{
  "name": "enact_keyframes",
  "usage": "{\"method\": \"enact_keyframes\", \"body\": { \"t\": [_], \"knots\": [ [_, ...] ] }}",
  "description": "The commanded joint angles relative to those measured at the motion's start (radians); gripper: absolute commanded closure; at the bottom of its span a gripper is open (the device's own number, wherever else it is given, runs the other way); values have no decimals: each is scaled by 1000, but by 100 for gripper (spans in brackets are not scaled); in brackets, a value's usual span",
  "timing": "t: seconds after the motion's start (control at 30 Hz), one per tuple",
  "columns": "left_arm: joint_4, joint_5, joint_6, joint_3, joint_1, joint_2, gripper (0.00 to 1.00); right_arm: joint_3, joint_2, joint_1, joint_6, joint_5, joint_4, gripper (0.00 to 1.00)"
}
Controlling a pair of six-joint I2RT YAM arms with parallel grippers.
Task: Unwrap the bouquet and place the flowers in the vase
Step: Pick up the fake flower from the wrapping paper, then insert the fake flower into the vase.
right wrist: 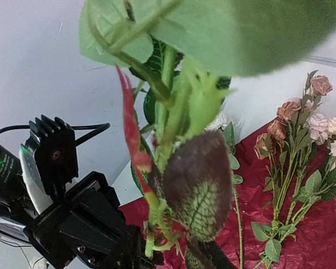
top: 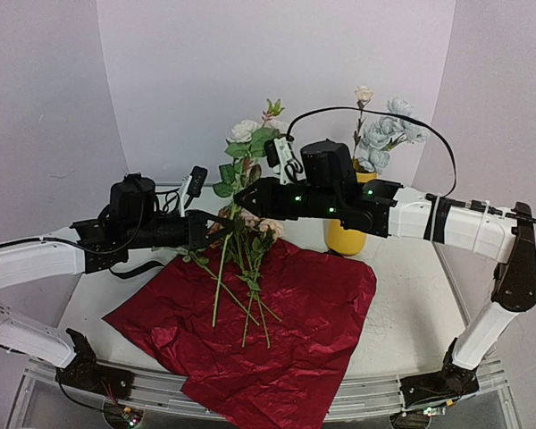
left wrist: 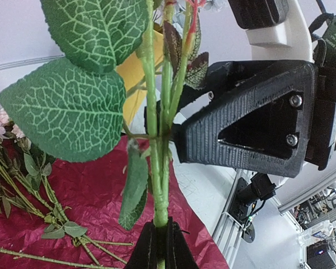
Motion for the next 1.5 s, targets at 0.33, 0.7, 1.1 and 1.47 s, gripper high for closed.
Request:
{"method": "enact_keyframes", "body": {
  "t": [0.33,0.7,1.1,1.47],
  "knots": [
    [67,60,39,66,-23,61,97,17,-13,-4,-13,3,14,88],
    [68,-6,21,33,-25,22,22,-59,-161,-46,-134,215,-24,100],
    [68,-53,24,2,-25,-2,19,119,-287,-82,-706,735,-52,100],
    [68,-61,15,12,-25,20,21,395,-155,-228,-891,755,12,100]
  ]
}}
